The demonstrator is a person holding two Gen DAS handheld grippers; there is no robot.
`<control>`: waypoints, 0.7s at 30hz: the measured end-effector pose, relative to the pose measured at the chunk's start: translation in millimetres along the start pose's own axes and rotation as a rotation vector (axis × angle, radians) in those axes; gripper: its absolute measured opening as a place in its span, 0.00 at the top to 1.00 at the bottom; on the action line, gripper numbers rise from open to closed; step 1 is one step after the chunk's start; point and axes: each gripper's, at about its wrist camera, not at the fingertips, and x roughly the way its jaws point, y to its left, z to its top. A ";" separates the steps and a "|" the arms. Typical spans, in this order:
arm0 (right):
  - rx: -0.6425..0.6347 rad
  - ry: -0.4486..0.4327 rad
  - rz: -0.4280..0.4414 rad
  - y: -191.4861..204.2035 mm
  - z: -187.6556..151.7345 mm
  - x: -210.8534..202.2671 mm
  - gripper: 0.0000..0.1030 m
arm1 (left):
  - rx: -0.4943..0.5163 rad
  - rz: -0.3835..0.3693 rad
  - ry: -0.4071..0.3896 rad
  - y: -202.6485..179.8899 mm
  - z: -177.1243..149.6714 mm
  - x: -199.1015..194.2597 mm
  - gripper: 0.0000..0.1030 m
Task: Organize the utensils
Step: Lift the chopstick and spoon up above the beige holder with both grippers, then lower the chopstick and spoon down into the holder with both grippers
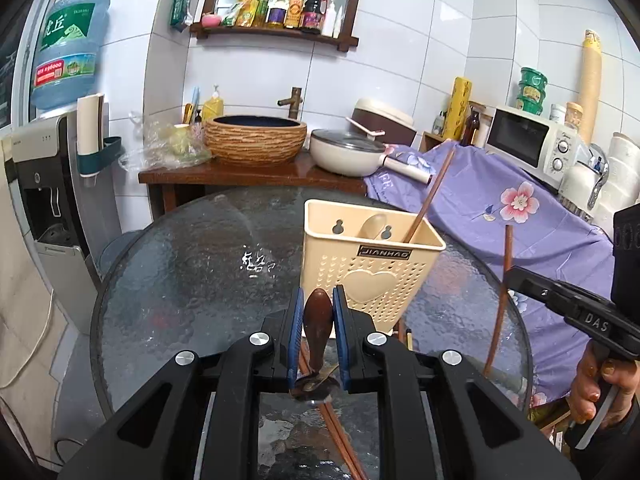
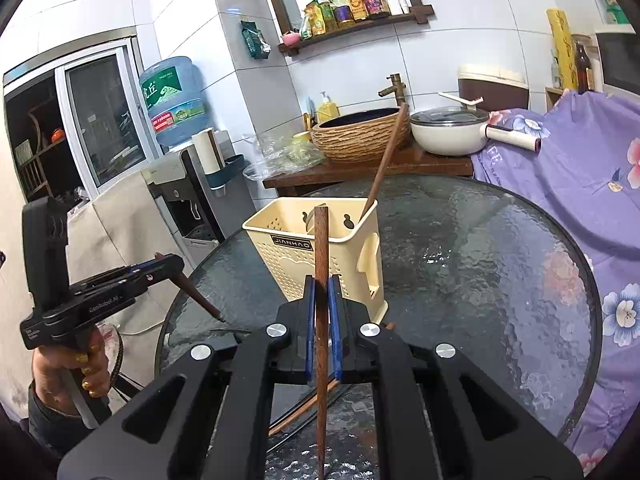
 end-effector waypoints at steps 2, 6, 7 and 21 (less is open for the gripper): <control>-0.005 -0.010 -0.002 2.0 0.4 -1.5 0.93 | 0.001 -0.002 -0.010 -0.5 1.4 -4.6 0.86; -0.012 -0.025 0.000 4.4 4.6 -4.5 0.93 | 0.012 0.000 -0.040 -4.9 7.0 -15.7 0.86; -0.013 -0.029 -0.001 4.8 5.6 -4.7 0.93 | 0.015 -0.002 -0.046 -5.2 8.4 -17.5 0.86; -0.056 -0.060 0.008 18.4 21.6 -13.3 0.93 | 0.043 -0.022 -0.070 -17.6 22.2 -21.4 0.86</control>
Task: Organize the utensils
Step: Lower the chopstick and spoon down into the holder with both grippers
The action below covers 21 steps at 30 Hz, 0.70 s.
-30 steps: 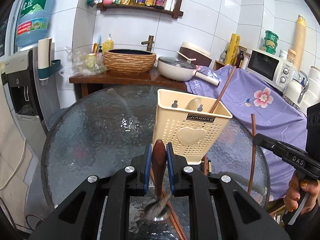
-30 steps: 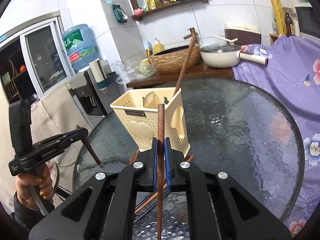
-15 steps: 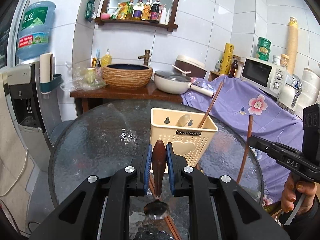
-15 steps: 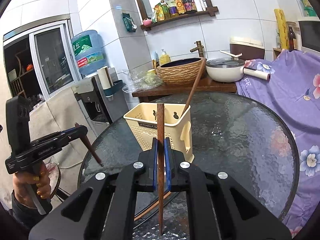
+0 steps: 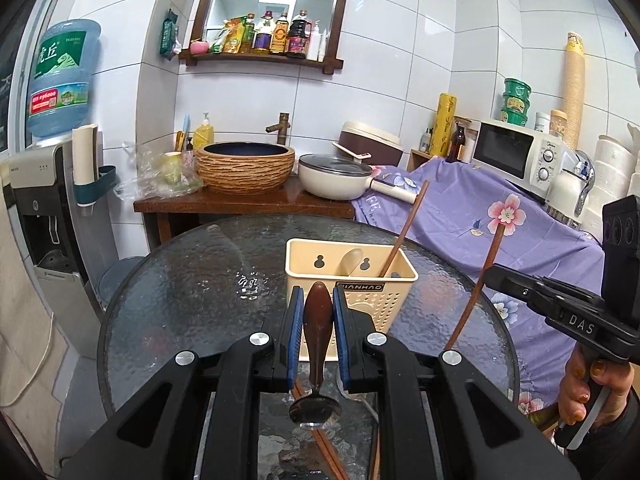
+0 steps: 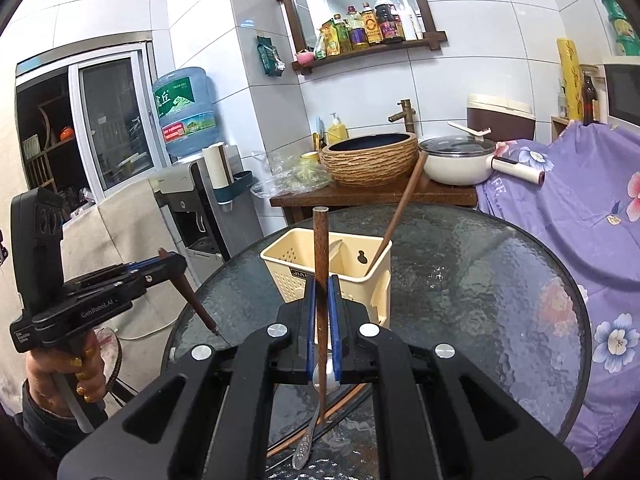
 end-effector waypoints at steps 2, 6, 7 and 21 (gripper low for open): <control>-0.008 -0.003 0.000 2.0 3.5 -0.8 0.94 | 0.010 -0.005 -0.004 -3.1 3.6 -0.5 0.86; -0.010 -0.009 0.021 4.9 13.9 -5.2 0.94 | 0.031 -0.010 -0.021 -8.4 16.6 -2.2 0.86; -0.010 -0.011 0.029 5.6 18.0 -7.1 0.94 | 0.035 -0.011 -0.028 -9.7 21.3 -2.7 0.86; -0.051 -0.156 0.032 23.8 115.9 -34.5 0.94 | 0.019 -0.025 -0.133 -14.1 117.4 -2.8 0.86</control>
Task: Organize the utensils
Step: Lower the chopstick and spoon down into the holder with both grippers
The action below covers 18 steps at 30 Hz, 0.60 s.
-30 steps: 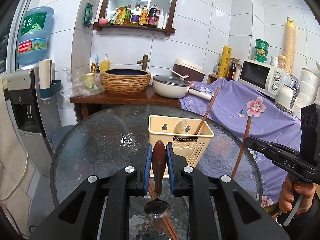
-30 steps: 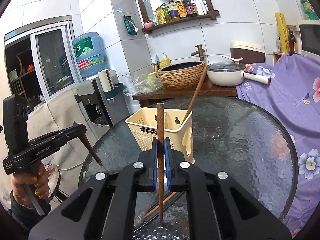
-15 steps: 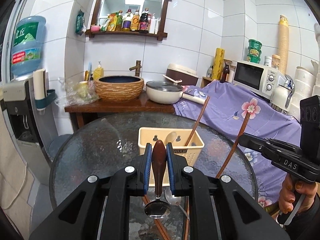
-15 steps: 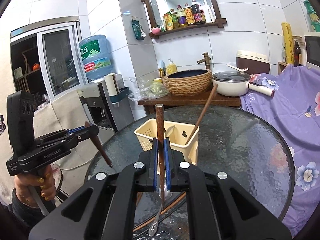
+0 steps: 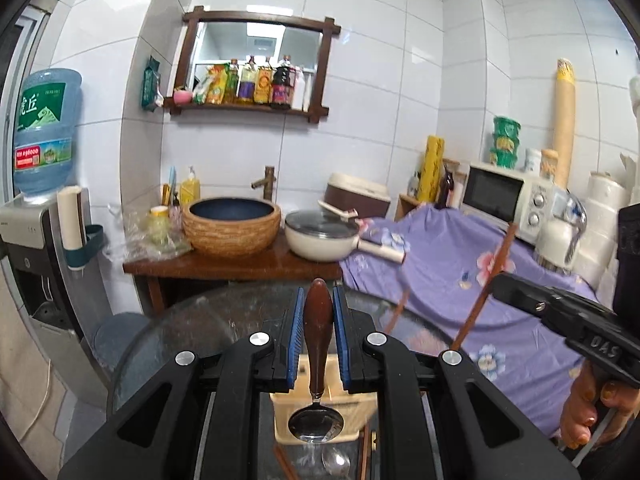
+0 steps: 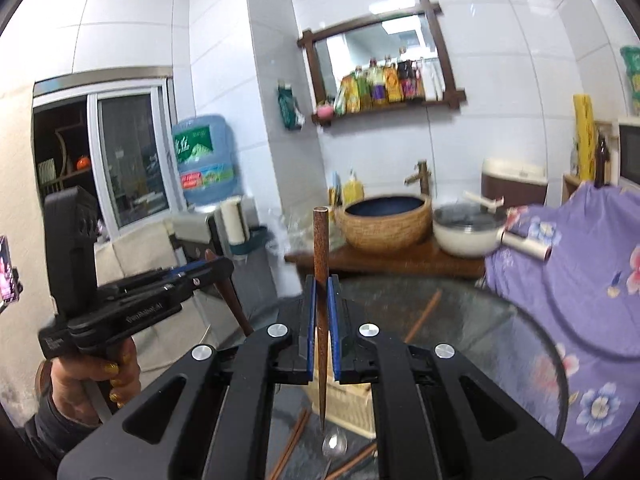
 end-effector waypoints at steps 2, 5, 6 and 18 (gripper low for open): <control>-0.002 -0.029 -0.014 0.6 14.4 1.1 0.94 | -0.012 0.006 -0.008 2.1 7.5 5.6 0.86; -0.009 -0.060 -0.050 0.4 27.7 8.5 0.94 | -0.034 0.012 -0.008 4.6 16.7 20.6 0.86; -0.012 -0.062 -0.062 -0.2 30.0 12.7 0.94 | -0.039 0.017 -0.003 4.9 17.3 28.9 0.86; -0.015 -0.017 -0.164 -13.6 -9.8 67.4 0.94 | -0.084 0.062 0.060 17.4 -19.0 89.7 0.86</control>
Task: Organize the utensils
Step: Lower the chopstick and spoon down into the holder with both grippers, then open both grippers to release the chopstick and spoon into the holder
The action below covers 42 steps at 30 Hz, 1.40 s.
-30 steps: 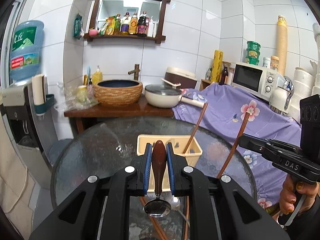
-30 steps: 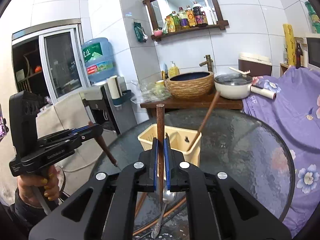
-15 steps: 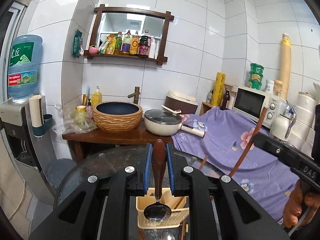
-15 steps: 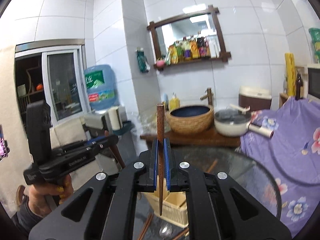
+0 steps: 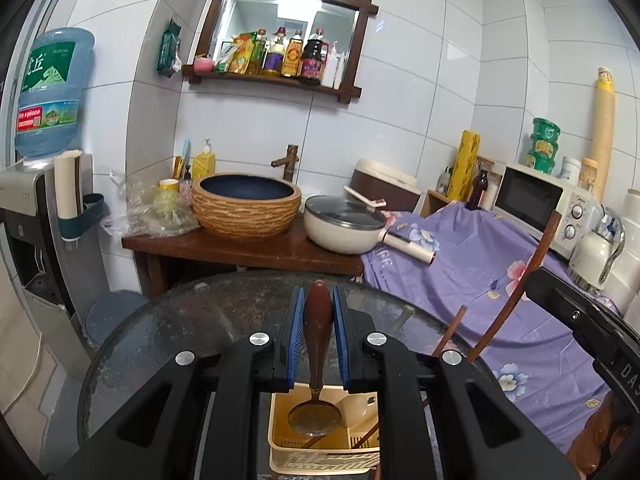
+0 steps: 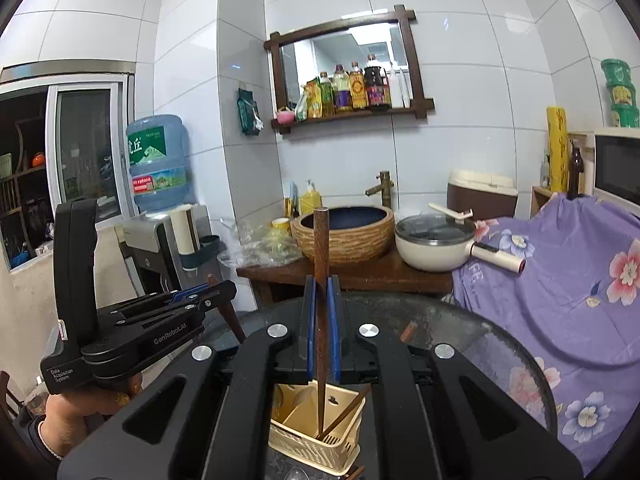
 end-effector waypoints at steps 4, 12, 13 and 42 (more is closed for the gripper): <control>0.022 0.042 0.000 -5.2 -19.8 13.6 0.94 | 0.005 -0.003 0.027 0.3 -15.0 9.5 0.86; 0.053 0.107 0.000 -12.1 -50.5 29.8 0.94 | 0.019 -0.001 0.080 0.2 -40.6 25.0 0.86; 0.061 0.114 0.000 -13.6 -52.4 31.4 0.94 | 0.017 -0.001 0.088 1.0 -43.4 27.1 0.86; 0.116 0.246 -0.058 -38.2 -141.1 16.0 0.45 | 0.025 0.038 0.114 15.8 -100.5 -7.1 0.29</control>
